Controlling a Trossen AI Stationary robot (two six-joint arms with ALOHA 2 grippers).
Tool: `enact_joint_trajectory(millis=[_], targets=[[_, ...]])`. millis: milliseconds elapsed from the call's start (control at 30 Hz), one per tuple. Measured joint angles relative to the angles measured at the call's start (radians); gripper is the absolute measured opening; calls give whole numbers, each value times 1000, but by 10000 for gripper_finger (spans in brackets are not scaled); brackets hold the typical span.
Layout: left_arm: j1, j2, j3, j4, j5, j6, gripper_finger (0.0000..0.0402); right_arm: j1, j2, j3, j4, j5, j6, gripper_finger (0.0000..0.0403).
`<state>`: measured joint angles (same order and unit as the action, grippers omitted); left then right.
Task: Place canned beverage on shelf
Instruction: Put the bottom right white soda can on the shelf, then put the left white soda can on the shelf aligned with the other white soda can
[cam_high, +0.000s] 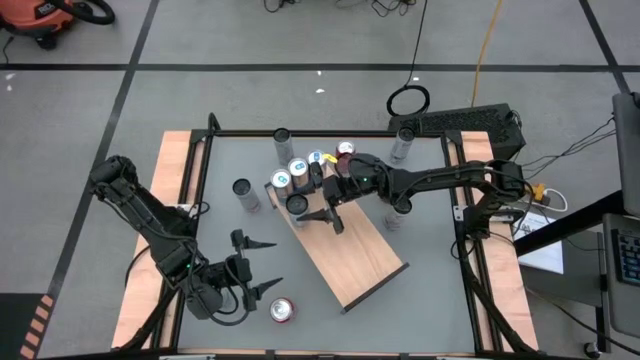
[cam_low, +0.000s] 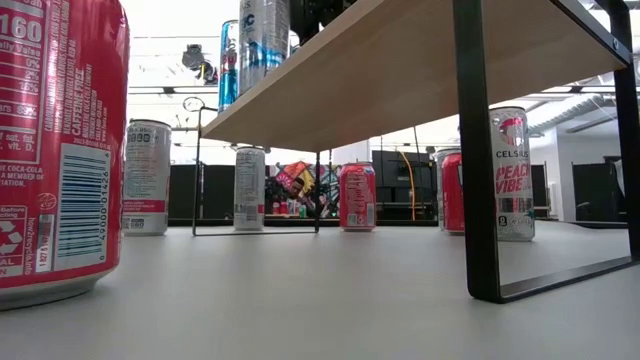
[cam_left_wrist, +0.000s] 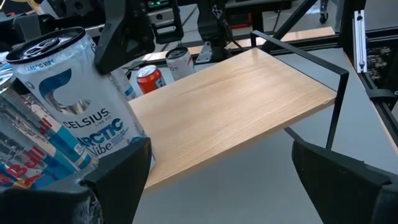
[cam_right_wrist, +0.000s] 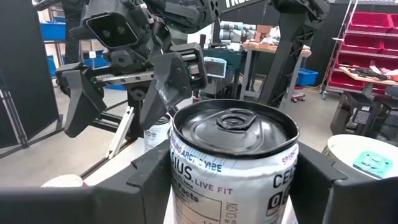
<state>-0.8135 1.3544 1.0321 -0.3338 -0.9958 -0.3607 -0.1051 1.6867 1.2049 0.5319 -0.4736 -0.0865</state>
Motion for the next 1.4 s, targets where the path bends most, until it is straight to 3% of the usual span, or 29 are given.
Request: enact_joint_trajectory(millis=[267,600,900,1400], targets=[[0,0,0,-2,0,0,382,0,0,0,-7,0,15,256],[0,0,0,-6,0,-1,382,0,0,0,-9,1,7,268],[0,0,0,-10,0,-1,382,0,0,0,-1,2,2,312],[0,0,-27,-15,-10,-53,382,0,-54,0,-26,55,23,317]])
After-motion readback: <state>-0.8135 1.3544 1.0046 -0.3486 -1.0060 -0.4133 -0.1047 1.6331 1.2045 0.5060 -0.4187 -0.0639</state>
